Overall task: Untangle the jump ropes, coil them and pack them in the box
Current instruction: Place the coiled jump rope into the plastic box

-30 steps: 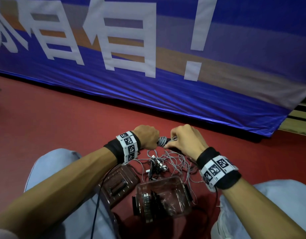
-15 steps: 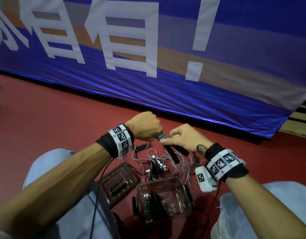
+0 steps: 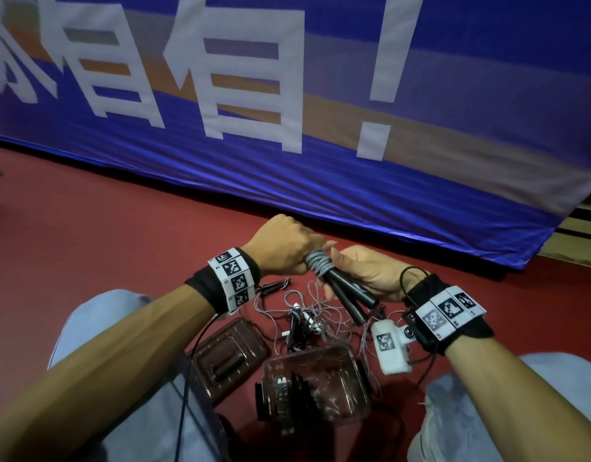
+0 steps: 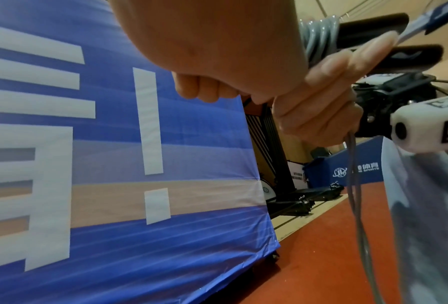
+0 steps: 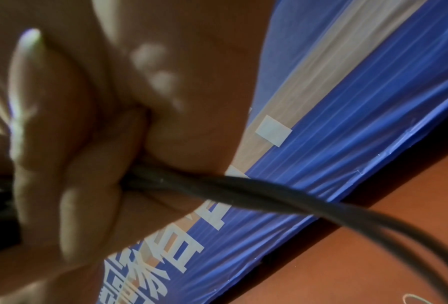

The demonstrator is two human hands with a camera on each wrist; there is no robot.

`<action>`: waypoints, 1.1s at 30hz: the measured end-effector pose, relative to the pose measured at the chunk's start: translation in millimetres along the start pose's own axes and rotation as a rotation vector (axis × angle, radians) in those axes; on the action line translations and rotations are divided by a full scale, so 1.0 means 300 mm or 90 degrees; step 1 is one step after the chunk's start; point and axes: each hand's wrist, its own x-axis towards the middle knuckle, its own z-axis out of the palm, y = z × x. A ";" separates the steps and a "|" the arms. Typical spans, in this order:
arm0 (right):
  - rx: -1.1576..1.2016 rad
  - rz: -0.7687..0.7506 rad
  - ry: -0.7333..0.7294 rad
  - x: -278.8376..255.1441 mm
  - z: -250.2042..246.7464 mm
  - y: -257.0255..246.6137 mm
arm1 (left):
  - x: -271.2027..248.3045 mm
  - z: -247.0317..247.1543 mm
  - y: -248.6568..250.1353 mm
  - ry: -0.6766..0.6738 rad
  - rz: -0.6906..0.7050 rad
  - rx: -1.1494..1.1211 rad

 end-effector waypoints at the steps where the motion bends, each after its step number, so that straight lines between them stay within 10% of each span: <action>1: 0.020 -0.010 -0.002 0.000 0.001 -0.001 | 0.000 0.002 0.001 0.016 -0.021 -0.010; 17: 0.285 -0.111 0.281 0.078 0.054 0.022 | 0.041 0.070 0.058 -0.051 -0.569 -0.289; 24: 0.271 0.045 0.455 0.151 0.081 0.072 | 0.029 0.128 0.037 -0.247 -0.637 -0.159; 29: 0.100 0.149 0.436 0.127 0.062 0.071 | 0.033 0.161 0.051 -0.321 -0.604 -0.040; 33: -0.435 0.199 0.464 0.086 0.051 0.086 | 0.030 0.179 0.063 -0.399 -0.577 0.026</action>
